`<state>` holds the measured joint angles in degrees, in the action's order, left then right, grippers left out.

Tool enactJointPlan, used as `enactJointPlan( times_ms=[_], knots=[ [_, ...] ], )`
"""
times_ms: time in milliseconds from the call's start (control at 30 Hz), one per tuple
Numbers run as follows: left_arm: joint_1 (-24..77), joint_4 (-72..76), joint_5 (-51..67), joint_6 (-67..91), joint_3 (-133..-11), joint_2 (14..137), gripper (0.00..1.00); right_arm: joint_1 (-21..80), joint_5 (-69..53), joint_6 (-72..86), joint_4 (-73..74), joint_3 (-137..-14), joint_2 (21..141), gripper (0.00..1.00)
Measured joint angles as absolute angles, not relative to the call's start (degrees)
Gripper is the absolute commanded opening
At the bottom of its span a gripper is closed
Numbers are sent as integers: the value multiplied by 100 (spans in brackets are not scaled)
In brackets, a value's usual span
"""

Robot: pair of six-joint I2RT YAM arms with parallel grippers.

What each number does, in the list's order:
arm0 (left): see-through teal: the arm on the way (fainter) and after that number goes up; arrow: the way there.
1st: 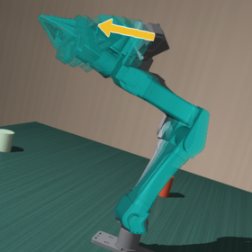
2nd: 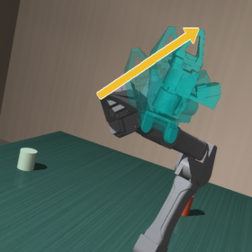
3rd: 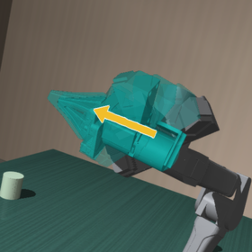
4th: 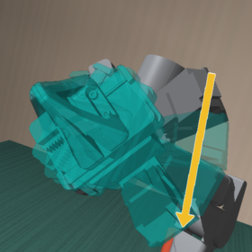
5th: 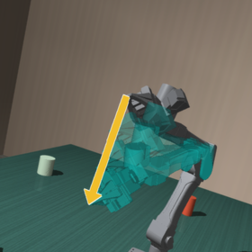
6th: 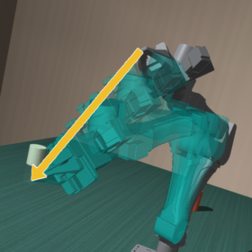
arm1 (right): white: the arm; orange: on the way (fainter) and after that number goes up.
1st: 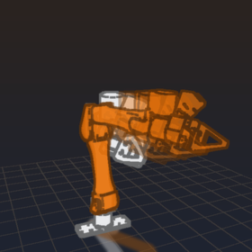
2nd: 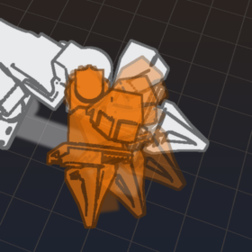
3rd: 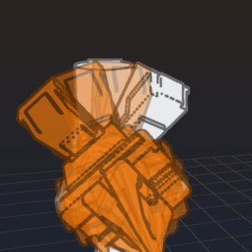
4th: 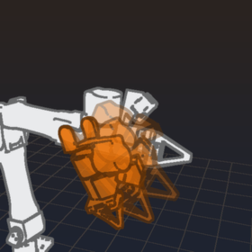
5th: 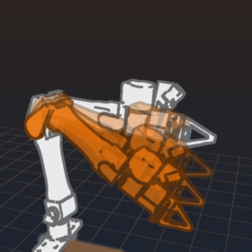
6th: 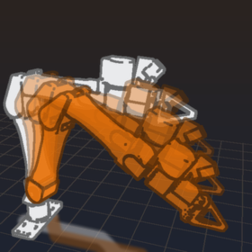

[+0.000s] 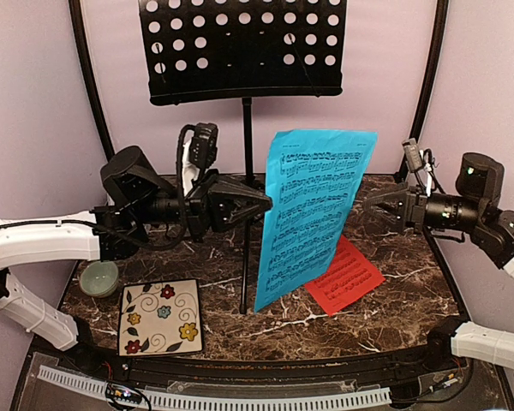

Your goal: Set up the instrument practice props

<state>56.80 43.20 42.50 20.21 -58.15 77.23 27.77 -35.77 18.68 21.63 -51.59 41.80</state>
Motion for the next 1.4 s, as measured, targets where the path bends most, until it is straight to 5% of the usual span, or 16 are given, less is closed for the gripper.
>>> enactJointPlan(
  times_ms=[667,767,867,1000,1167,1333,1400],
  knots=[
    [5605,3638,4971,1844,-5931,7367,0,2888,-4510,2884,-1326,-3962,4853,80],
    [5603,3638,5019,1859,-5983,7367,0,3046,-4501,2980,-1745,-3896,4939,69],
    [5564,3645,4989,1865,-6003,7363,0,3277,-4536,3140,-2206,-3887,5024,42],
    [5478,3592,4593,1817,-6003,7299,0,3603,-4486,3124,-2405,-3881,4967,40],
    [5430,3371,3688,1669,-6001,7089,0,3752,-4202,2928,-1828,-4292,4932,0],
    [5426,2958,2851,1518,-6010,6989,0,3758,-3638,2659,-1046,-4998,4954,0],
    [5426,2644,2512,1452,-6066,6989,13,3758,-3361,2532,-725,-5242,4967,0]
  ],
)
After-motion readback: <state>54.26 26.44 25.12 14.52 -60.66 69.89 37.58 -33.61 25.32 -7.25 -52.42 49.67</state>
